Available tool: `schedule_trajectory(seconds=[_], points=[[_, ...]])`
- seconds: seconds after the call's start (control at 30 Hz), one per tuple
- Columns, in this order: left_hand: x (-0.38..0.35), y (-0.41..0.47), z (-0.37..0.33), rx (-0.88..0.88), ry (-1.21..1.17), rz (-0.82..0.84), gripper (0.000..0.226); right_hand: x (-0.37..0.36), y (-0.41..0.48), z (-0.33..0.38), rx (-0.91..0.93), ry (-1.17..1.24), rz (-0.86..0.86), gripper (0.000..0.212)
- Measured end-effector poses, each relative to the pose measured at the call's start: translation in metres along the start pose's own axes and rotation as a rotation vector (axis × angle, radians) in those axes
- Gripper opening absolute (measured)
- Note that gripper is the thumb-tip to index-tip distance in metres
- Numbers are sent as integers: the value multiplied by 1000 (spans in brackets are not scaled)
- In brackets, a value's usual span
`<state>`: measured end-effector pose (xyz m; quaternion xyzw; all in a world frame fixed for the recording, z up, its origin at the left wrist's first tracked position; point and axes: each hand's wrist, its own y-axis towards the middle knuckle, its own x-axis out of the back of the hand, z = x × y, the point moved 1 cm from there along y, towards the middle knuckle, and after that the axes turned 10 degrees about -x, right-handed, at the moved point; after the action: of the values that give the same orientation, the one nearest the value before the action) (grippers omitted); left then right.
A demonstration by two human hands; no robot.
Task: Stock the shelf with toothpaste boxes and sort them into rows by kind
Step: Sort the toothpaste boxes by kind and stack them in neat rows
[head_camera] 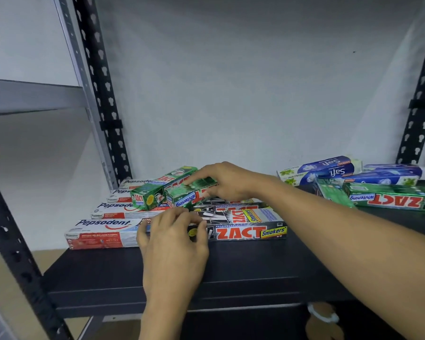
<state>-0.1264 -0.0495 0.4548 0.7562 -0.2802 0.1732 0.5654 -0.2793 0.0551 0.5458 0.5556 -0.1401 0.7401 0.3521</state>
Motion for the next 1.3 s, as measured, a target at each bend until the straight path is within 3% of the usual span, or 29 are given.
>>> schedule_trajectory(seconds=[0.1,0.33,0.57,0.63,0.73,0.83,0.9,1.07,1.2,1.3], points=[[3,1,-1,16,4,29,4,4,-11,-7,-17,13,-71,55],[7,0,-7,25,20,66,6,26,-82,-60,-119,16,-186,35],[5,-1,-19,-157,33,67,4,39,-170,-146,-542,-266,-419,38],[2,-1,-27,-244,-19,36,6,41,-184,-162,-638,-192,-405,33],[-4,-2,-62,-326,-262,38,9,40,-196,-165,-565,32,-420,20],[-18,2,-111,-368,-382,150,10,37,-206,-158,-511,368,-438,12],[-32,13,-140,-354,-393,258,19,37,-209,-163,-492,437,-469,13],[-64,52,-201,-325,-74,454,46,49,-226,-217,-464,-131,-665,32],[-94,76,-226,-187,69,780,75,55,-245,-253,-778,-359,-482,53],[-106,82,-231,-189,98,895,62,53,-242,-252,-777,-368,-461,53]])
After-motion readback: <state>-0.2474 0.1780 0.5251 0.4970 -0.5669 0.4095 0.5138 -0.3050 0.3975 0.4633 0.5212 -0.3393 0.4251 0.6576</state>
